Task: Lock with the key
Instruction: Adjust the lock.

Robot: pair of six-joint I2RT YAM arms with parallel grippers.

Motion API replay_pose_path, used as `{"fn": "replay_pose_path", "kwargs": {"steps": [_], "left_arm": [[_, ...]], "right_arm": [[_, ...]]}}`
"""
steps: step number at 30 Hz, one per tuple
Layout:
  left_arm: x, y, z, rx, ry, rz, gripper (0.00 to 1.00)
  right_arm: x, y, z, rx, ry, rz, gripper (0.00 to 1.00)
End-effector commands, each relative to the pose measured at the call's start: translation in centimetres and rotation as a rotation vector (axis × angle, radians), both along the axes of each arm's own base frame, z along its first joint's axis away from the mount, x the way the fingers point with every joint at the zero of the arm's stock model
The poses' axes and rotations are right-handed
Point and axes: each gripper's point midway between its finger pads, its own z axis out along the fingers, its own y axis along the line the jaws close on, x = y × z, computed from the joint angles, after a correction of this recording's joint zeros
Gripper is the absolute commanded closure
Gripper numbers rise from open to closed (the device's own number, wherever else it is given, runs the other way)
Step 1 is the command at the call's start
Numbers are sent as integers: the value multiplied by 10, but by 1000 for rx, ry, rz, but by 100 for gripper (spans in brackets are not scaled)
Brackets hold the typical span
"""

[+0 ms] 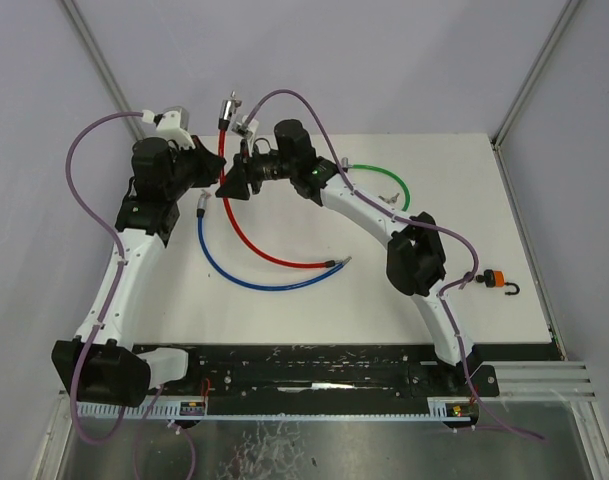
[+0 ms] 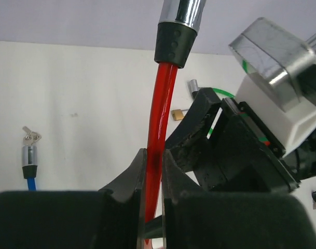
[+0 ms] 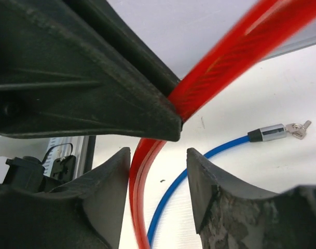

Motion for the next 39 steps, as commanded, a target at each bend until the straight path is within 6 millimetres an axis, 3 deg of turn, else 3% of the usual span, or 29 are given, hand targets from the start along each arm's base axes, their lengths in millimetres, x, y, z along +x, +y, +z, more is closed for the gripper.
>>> {"fn": "replay_pose_path", "kwargs": {"steps": [1, 8, 11, 19, 23, 30, 36, 39], "left_arm": [[-5, -15, 41, -65, -139, -59, 100], [-21, -29, 56, -131, -176, -135, 100], [-34, -38, 68, -181, -205, -189, 98], [-85, -57, 109, -367, -340, -328, 52], [-110, -68, 136, -477, -411, -439, 41], [-118, -78, 167, -524, -474, -421, 42], [-138, -121, 191, -562, -496, -525, 48], [-147, -138, 197, -567, -504, -569, 58]], "right_arm": [[-9, 5, 41, 81, 3, 21, 53], [-34, -5, 69, 105, 70, 112, 99], [-45, -16, 87, 111, 81, 157, 100], [-82, -59, 129, 77, -6, 220, 100], [-100, -85, 141, 30, -85, 233, 100], [-125, -114, 143, -24, -138, 239, 100], [-133, -126, 135, -59, -158, 237, 100], [-140, -131, 135, -64, -168, 248, 100]]}}
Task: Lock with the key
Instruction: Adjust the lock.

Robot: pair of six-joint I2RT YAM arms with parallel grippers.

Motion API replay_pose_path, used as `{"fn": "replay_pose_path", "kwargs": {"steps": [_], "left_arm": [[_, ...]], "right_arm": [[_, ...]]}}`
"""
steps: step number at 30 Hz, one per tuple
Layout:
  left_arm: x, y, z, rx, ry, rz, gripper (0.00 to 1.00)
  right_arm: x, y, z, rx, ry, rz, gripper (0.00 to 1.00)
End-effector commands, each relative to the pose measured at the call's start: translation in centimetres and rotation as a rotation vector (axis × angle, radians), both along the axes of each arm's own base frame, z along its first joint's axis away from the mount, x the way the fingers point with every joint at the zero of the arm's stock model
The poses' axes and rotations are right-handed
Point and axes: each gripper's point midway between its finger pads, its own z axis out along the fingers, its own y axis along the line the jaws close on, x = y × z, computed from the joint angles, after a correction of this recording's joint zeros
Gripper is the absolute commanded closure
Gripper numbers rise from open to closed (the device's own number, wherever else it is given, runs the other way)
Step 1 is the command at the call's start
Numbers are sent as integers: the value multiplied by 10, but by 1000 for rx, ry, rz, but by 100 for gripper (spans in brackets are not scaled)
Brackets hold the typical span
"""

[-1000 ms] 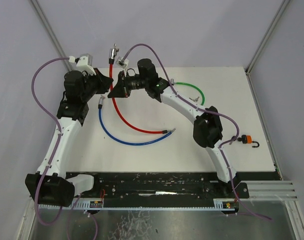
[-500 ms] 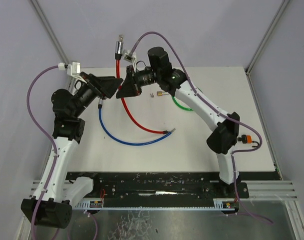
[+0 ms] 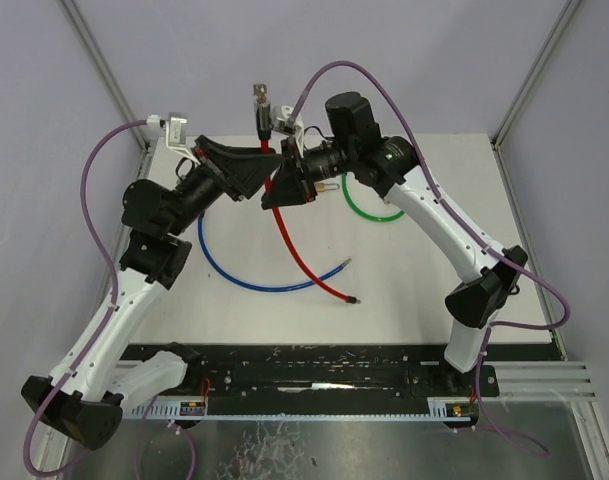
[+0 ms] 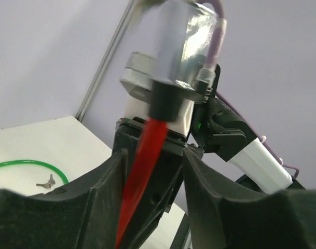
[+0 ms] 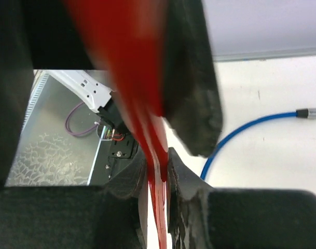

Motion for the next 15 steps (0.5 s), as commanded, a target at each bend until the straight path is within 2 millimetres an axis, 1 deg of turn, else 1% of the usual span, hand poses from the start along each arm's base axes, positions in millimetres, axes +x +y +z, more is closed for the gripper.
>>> {"fn": "replay_pose_path", "kwargs": {"steps": [1, 2, 3, 4, 7, 8, 11, 15], "left_arm": [[-13, -12, 34, -38, -107, -2, 61], [-10, -14, 33, -30, -101, 7, 66], [-6, -15, 33, -18, -97, 19, 74], [-1, -16, 28, -6, -79, 31, 78], [4, -18, 23, 12, -77, 41, 98], [5, -18, 23, 16, -82, 43, 99], [8, -20, 20, 51, -108, 49, 99], [0, -28, 18, 117, -209, 5, 99]], "right_arm": [[-16, -15, 15, 21, -69, 29, 100], [-18, -17, 14, 17, -69, 29, 100], [-19, -18, 13, 14, -68, 29, 100], [-20, -19, 12, 13, -71, 29, 100], [-22, -22, 10, 8, -76, 28, 100], [-23, -23, 10, 6, -77, 28, 100], [-26, -27, 11, 2, -91, 29, 100], [-29, -35, 11, -6, -121, 20, 98]]}}
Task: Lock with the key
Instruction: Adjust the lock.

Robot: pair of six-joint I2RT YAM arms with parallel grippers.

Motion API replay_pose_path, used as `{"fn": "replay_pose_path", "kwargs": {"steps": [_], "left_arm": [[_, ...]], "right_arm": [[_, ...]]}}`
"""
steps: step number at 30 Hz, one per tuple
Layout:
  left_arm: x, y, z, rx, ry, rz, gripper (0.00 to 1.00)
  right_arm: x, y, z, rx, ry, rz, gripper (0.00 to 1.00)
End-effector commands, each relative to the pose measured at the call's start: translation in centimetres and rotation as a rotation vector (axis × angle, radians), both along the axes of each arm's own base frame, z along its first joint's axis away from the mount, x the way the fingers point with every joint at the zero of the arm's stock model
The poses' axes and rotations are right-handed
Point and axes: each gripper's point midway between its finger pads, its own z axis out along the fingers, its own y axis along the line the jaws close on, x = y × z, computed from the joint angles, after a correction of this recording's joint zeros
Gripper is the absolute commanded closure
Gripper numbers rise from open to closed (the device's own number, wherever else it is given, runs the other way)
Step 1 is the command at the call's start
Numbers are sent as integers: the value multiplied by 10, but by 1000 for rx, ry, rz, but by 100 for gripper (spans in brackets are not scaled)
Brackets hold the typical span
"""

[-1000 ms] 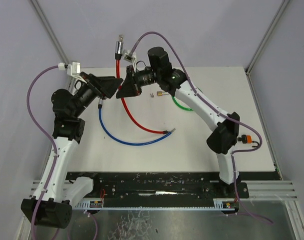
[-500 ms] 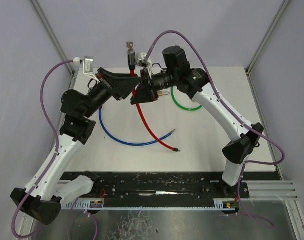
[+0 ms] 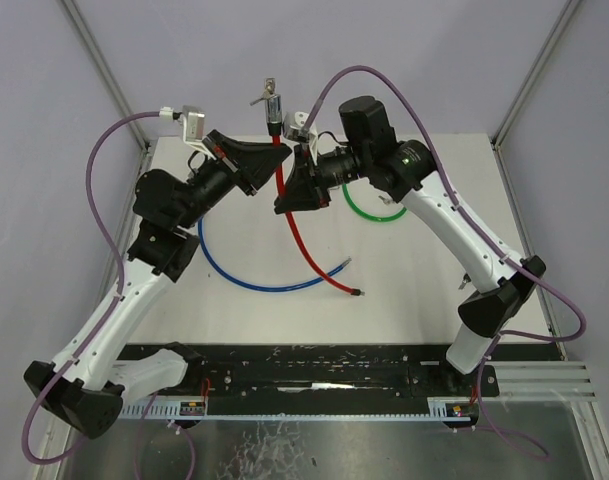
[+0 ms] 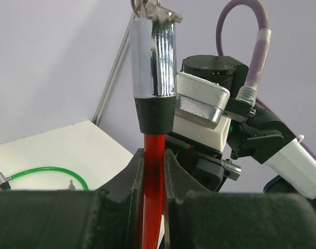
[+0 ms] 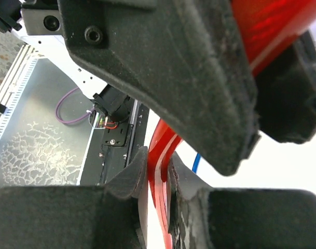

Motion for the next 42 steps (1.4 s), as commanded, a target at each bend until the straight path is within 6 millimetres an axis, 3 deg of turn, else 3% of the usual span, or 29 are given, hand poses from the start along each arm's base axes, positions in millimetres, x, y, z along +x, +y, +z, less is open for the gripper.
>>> {"fn": "replay_pose_path", "kwargs": {"steps": [1, 6, 12, 15, 21, 26, 31, 35, 42], "left_arm": [[-15, -10, 18, 68, -174, -59, 99], [-18, -19, 21, 130, -262, -112, 99], [-13, -24, 25, 220, -388, -176, 99], [-6, -28, 22, 300, -421, -228, 99], [26, -26, -7, 510, -411, -160, 99], [42, -23, -39, 673, -433, -108, 99], [26, -35, -61, 714, -518, -224, 100], [16, -37, -74, 722, -554, -282, 99], [-5, -44, -101, 695, -533, -435, 100]], "right_arm": [[-16, -11, 11, 13, -64, 24, 96], [-14, -35, 16, 38, -69, 19, 61], [-5, -79, 24, 72, -106, -15, 45], [-2, -99, 27, 81, -137, -46, 41], [9, -152, 54, 130, -186, -158, 37], [14, -167, 59, 155, -170, -196, 33], [25, -164, 49, 186, -79, -189, 33], [23, -164, 50, 214, -32, -145, 31], [24, -168, 47, 213, -60, -148, 30]]}}
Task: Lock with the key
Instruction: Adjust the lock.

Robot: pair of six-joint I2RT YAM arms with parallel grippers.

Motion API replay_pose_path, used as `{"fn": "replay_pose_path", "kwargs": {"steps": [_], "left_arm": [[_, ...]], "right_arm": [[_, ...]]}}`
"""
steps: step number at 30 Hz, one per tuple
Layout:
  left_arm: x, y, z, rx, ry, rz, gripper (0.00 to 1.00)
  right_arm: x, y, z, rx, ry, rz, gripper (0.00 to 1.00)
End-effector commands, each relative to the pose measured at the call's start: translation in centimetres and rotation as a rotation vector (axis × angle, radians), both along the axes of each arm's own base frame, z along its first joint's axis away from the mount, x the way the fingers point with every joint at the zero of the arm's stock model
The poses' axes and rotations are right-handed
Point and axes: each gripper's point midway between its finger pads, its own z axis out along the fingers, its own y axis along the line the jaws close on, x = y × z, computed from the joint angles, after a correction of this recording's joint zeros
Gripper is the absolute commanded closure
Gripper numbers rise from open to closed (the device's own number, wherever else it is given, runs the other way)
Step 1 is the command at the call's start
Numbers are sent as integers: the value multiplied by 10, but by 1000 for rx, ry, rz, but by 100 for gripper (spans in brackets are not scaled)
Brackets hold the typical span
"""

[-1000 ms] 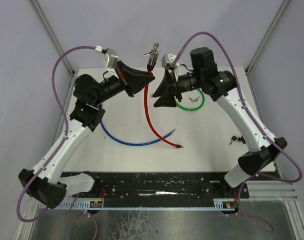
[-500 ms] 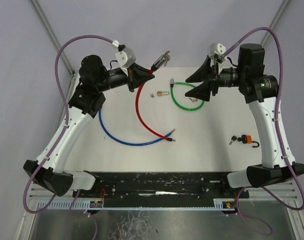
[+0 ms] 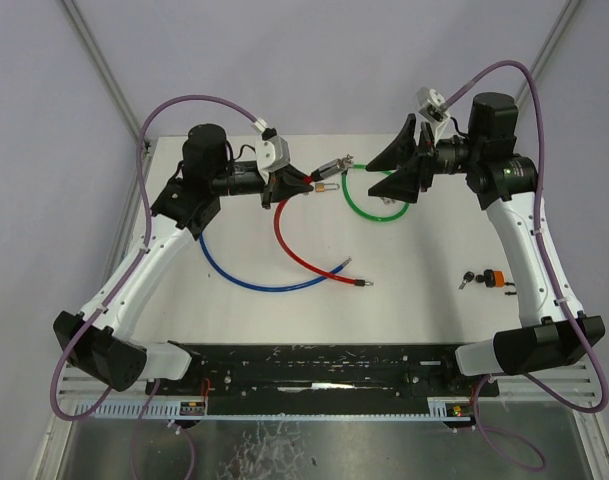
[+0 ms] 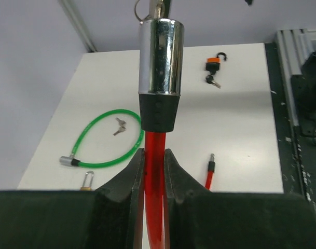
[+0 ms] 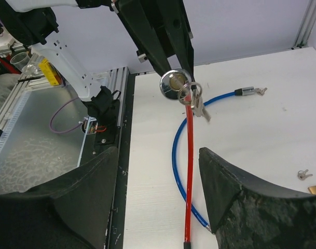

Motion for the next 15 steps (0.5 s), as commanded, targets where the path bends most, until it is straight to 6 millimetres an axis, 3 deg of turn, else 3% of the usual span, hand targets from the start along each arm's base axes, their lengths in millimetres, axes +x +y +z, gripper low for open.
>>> {"fn": "replay_pose_path", "kwargs": {"steps": [1, 5, 11, 15], "left_arm": [[-30, -6, 2, -16, -17, -156, 99], [-46, -13, -7, -32, 94, -276, 99], [-43, -19, -12, -44, 205, -303, 100], [-40, -23, -11, -51, 240, -294, 99]], "right_arm": [[-13, -4, 16, 30, -81, 56, 30], [-27, -5, 16, 47, -99, 118, 22], [-31, -9, 13, 14, -349, 98, 1], [-31, -8, 25, 35, -452, 127, 0]]}}
